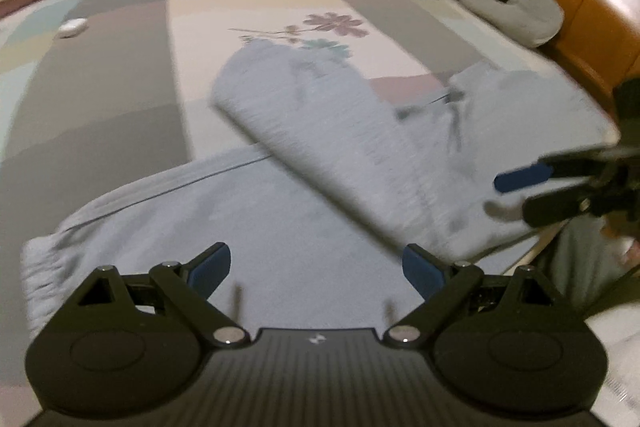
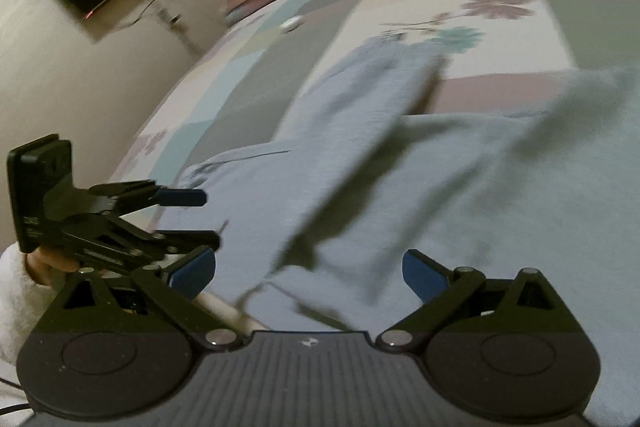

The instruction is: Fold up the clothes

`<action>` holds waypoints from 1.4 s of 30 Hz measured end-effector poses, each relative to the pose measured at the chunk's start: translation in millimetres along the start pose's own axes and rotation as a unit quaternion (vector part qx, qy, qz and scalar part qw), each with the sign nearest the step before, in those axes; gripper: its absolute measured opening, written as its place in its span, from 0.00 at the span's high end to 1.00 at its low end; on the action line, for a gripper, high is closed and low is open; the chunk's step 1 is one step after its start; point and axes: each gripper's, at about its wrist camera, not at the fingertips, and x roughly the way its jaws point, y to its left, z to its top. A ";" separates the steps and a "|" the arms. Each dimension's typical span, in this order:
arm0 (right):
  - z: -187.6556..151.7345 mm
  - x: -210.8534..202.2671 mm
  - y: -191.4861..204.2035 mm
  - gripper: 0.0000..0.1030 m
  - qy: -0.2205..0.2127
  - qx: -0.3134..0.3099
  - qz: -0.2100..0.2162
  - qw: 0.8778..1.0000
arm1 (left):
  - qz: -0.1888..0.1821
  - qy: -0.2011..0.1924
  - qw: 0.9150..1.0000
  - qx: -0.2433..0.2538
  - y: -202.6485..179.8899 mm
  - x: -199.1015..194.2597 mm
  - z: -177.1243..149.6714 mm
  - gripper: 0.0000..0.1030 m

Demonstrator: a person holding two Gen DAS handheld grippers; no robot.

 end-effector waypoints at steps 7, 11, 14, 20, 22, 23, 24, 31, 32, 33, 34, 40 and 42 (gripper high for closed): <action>-24.4 -26.1 -37.0 0.01 -0.036 0.065 -0.016 0.997 | -0.108 -0.002 0.989 -0.102 21.5 42.2 20.5 0.10; -30.3 -30.6 -47.9 0.01 -0.042 0.075 -0.026 0.996 | -0.155 -0.001 0.974 -0.167 37.9 67.6 30.3 0.11; -31.3 -30.9 -53.1 0.01 -0.042 0.082 -0.023 0.995 | -0.190 0.000 0.958 -0.215 50.2 86.7 37.7 0.11; -32.1 -28.8 -60.1 0.01 -0.039 0.081 -0.023 0.996 | -0.208 -0.035 0.945 -0.250 66.3 106.5 48.4 0.11; -32.3 -27.7 -62.1 0.01 -0.037 0.081 -0.024 0.996 | -0.210 -0.042 0.943 -0.254 67.0 109.1 49.6 0.11; -32.8 -27.1 -63.2 0.01 -0.038 0.083 -0.023 0.996 | -0.210 -0.044 0.944 -0.250 66.4 109.5 50.2 0.11; -33.9 -27.4 -64.4 0.01 -0.039 0.084 -0.022 0.995 | -0.209 -0.048 0.944 -0.250 66.0 109.7 49.7 0.12; -34.0 -36.2 -54.1 0.01 -0.049 0.052 -0.065 0.995 | -0.164 -0.057 0.960 -0.222 56.6 103.8 47.9 0.33; -34.1 -36.3 -53.3 0.01 -0.050 0.047 -0.072 0.995 | -0.156 -0.057 0.963 -0.214 54.8 102.8 47.8 0.37; -34.4 -35.8 -53.1 0.01 -0.049 0.044 -0.078 0.995 | -0.148 -0.058 0.965 -0.206 53.0 101.8 47.6 0.47; -34.9 -35.0 -53.0 0.01 -0.048 0.043 -0.083 0.994 | -0.141 -0.058 0.968 -0.199 51.4 100.9 47.5 0.65; -35.6 -27.3 -42.3 0.01 -0.030 0.001 -0.150 0.988 | -0.142 -0.061 0.967 -0.204 55.0 92.5 44.3 0.81; -36.3 -24.5 -38.3 0.01 -0.020 -0.018 -0.172 0.985 | -0.142 -0.063 0.967 -0.203 54.2 91.3 44.7 0.80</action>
